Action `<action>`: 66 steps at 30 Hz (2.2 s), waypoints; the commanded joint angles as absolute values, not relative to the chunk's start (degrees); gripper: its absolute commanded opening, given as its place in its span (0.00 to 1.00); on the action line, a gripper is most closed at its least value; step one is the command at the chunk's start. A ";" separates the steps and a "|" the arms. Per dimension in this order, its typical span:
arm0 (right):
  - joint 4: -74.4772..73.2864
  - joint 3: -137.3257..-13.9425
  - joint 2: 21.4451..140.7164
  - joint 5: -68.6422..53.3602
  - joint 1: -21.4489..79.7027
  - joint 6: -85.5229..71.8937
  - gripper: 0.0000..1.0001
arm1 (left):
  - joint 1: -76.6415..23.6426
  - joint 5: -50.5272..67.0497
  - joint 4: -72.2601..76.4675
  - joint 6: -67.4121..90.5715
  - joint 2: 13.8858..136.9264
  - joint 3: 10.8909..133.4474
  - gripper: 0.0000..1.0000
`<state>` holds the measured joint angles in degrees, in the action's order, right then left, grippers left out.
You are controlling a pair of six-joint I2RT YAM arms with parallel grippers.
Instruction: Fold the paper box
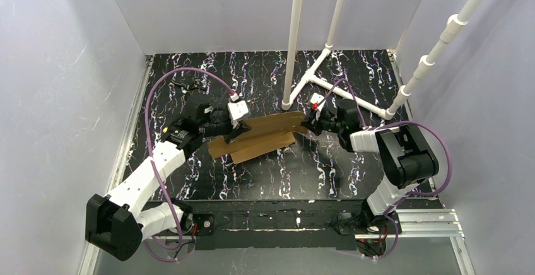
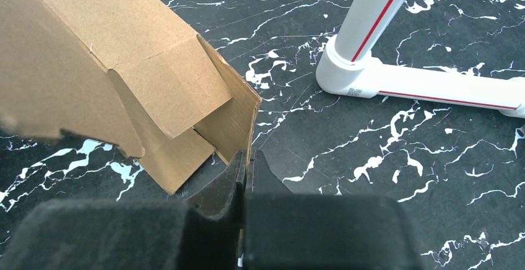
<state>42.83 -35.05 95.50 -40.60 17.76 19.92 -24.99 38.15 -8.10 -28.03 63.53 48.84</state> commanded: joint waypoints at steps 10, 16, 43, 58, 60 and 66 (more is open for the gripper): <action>37.87 -34.75 90.44 -43.11 19.05 20.83 0.01 | -25.09 33.97 -6.39 -24.21 58.82 43.15 0.00; 33.77 -35.18 89.31 -44.56 19.16 20.47 0.01 | -25.07 33.19 -5.40 -23.18 57.64 41.70 0.00; 16.75 -41.45 88.42 -52.35 22.18 16.03 0.06 | -25.05 31.15 -4.18 -21.83 55.38 39.77 0.00; 31.22 -38.90 85.00 -36.62 23.55 7.90 0.01 | -25.07 27.62 2.19 -17.18 54.19 39.40 0.00; 35.88 -38.98 85.80 -34.65 23.64 7.30 0.01 | -25.05 26.05 2.76 -17.61 55.26 40.33 0.00; 45.90 -40.30 90.58 -29.21 23.99 8.90 0.01 | -25.05 21.95 4.05 -20.69 59.87 43.96 0.00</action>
<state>32.60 -38.54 88.31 -29.71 22.44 9.82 -24.97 27.38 2.68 -18.11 56.99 41.19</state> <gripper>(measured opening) 0.033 0.016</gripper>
